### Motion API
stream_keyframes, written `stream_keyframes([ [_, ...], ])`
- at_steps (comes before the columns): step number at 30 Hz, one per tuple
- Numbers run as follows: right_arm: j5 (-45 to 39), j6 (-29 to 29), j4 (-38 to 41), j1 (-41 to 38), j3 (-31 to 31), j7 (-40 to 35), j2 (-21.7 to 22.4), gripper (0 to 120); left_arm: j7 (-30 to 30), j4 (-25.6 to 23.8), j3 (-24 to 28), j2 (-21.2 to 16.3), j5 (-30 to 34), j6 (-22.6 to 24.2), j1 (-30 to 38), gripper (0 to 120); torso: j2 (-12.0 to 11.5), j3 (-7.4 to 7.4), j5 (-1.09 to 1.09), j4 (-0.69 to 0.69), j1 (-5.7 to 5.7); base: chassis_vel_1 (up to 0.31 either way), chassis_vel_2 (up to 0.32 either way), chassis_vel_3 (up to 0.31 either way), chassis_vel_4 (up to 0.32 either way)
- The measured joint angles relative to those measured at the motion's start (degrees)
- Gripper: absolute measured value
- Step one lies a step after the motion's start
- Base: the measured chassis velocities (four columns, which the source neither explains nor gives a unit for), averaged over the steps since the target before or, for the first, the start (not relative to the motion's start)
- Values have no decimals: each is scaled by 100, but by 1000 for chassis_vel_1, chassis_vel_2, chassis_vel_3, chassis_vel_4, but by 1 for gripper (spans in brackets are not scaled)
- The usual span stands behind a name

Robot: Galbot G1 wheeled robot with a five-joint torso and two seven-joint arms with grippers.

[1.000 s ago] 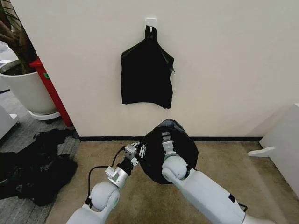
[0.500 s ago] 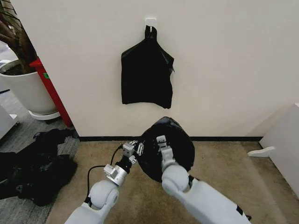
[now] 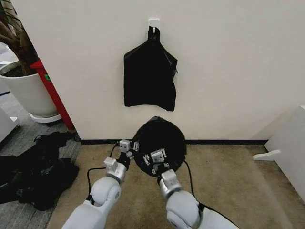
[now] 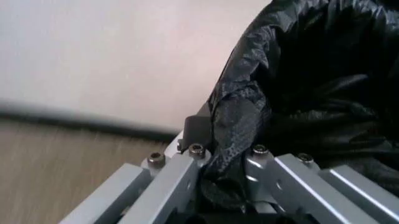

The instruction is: Place the garbage bag over the trash bin.

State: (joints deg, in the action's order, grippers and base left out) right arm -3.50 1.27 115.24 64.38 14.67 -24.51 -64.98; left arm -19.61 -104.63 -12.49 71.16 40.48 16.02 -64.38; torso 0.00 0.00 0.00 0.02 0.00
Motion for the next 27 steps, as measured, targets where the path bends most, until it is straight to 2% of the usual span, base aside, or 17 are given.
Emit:
stream_keyframes([
  [3, 786, 606, -69, 239, -365, 103, -59, 79, -584, -25, -98, 114, 1050, 520, 158, 3, 0, 0, 0, -3, 0, 0, 0, 0, 0],
  [4, 912, 655, -77, 286, -419, 80, -73, 82, -680, -41, -117, 136, 1249, 592, 172, 3, 0, 0, 0, -3, 0, 0, 0, 0, 0],
  [6, 1116, 621, -92, 467, -495, -171, -129, 91, -1120, -131, -338, 269, 2273, 929, 217, 3, 0, 0, 0, -3, 0, 0, 0, 0, 0],
  [7, 1116, 621, -92, 467, -495, -171, -129, 91, -1120, -131, -338, 269, 2273, 929, 217, 3, 0, 0, 0, -3, 0, 0, 0, 0, 0],
  [9, 1086, 546, -165, 584, -465, -363, -177, 98, -1402, -173, -664, 389, 3018, 1170, 249, 3, 0, 0, -1, -3, 0, 0, 0, 0, 0],
  [14, 1097, 609, -301, 771, -436, -473, -269, 100, -1975, -192, -1315, 535, 4085, 1263, 317, 3, 0, 0, 0, -2, 0, 0, 0, 0, 0],
  [18, 1110, 620, -335, 796, -423, -478, -308, 100, -2176, -323, -1634, 492, 4559, 1315, 293, 3, 0, 0, 0, -1, 0, 0, 0, 0, 0],
  [27, 1168, 421, -732, 671, -444, -602, -383, 100, -2192, -688, -1778, 394, 4765, 1436, 154, 3, 0, 0, -1, -1, 0, 0, 0, 0, 0],
])
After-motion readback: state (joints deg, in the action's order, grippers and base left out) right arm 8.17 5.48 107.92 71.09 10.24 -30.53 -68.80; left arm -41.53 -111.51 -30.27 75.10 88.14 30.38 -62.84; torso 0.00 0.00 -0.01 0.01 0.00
